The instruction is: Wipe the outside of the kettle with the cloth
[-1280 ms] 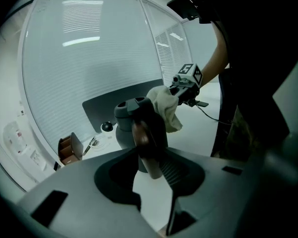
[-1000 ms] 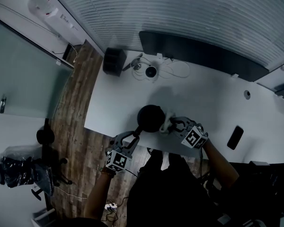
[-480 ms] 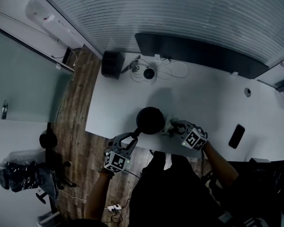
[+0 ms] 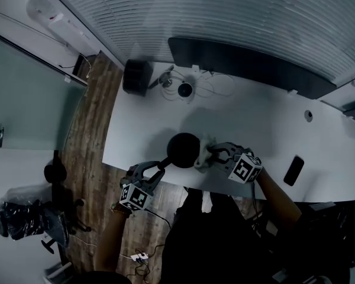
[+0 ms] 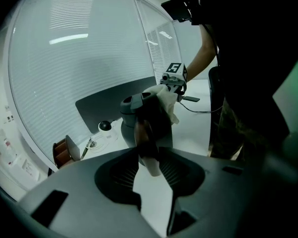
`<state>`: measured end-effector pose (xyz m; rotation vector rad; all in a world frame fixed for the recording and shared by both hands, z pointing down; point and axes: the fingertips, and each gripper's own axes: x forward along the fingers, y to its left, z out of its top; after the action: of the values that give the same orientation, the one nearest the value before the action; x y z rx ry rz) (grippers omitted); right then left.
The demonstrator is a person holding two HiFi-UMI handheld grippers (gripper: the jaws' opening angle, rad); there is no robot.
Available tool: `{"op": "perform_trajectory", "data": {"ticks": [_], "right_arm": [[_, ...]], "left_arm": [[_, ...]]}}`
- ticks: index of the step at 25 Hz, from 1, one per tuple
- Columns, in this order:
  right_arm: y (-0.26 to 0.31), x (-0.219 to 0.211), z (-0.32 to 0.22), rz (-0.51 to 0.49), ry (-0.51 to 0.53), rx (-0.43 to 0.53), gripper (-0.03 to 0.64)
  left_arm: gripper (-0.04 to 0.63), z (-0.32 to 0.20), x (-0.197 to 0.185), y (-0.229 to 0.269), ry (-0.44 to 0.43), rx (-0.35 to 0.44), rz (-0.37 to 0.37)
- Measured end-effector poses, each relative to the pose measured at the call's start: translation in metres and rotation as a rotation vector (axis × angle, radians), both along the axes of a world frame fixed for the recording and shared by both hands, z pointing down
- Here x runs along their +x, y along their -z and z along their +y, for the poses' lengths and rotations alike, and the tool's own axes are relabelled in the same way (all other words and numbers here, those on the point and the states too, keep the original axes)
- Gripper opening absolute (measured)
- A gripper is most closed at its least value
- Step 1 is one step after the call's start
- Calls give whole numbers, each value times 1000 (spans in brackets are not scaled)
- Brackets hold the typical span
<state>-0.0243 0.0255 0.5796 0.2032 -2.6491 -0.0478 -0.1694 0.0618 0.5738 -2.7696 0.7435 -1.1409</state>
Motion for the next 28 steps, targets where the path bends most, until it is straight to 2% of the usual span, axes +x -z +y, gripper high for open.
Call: {"op": "perform_trajectory", "data": {"ticks": [7, 14, 17, 22, 24, 28], "right_arm": [[-56, 0, 2, 94, -1, -48, 67], [-104, -2, 13, 165, -61, -141, 68], [-91, 6, 15, 142, -101, -135, 67], [-16, 25, 9, 13, -156, -65, 67], [4, 16, 1, -16, -140, -50, 67], [0, -3, -5, 18, -75, -27, 68]], "left_arm": [[120, -7, -11, -4, 44, -14, 9], [120, -13, -11, -5, 58, -9, -8], [120, -15, -11, -4, 31, -1, -19], [120, -24, -16, -2, -31, 28, -32], [120, -29, -18, -1, -43, 38, -26], [120, -36, -18, -2, -57, 45, -16]]}}
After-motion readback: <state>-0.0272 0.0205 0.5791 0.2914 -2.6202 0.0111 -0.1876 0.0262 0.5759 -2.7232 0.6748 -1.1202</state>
